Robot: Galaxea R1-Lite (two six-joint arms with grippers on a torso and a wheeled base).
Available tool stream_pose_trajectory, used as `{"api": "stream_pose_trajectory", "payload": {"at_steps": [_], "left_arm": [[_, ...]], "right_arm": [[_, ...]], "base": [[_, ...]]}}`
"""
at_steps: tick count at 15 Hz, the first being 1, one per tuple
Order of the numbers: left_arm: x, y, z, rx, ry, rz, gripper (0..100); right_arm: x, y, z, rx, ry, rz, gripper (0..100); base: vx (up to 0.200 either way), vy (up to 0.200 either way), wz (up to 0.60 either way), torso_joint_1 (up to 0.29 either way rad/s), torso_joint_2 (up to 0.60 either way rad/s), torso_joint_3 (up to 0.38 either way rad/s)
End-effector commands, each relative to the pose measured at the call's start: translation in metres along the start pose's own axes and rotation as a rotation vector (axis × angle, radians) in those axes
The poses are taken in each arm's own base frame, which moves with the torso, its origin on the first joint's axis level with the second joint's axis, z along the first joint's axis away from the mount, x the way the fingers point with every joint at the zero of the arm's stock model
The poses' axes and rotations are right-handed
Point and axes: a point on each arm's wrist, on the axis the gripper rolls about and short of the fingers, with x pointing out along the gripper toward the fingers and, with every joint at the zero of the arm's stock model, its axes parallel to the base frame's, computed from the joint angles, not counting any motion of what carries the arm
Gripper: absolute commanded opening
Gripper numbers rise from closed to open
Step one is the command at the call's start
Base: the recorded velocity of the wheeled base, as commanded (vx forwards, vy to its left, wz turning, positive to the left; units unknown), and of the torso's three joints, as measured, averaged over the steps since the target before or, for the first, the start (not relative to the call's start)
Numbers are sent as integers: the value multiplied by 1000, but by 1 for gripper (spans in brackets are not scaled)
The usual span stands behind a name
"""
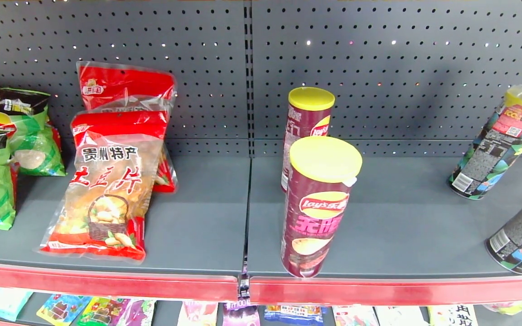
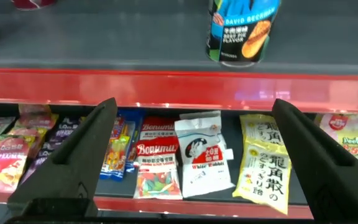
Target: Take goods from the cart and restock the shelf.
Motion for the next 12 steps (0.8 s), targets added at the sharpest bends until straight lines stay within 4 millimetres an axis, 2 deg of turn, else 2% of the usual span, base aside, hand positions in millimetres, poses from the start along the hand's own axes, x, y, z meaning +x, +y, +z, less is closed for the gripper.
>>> {"api": "stream_pose_trajectory", "payload": {"at_steps": [1,6,12], "left_arm": [[0,-2,0,-12,-2,119,100],[-3,-3,-1,-11,-36,-69,100],[-7,-3,-2,-3,-90,-27,100]], "right_arm": [[0,0,-1,3,1,-2,100],[0,0,-1,1,1,-3,100],[0,0,-1,0,1,-5,100]], "base": [[0,0,0,0,0,0],[0,0,0,0,0,0],[0,0,0,0,0,0]]}}
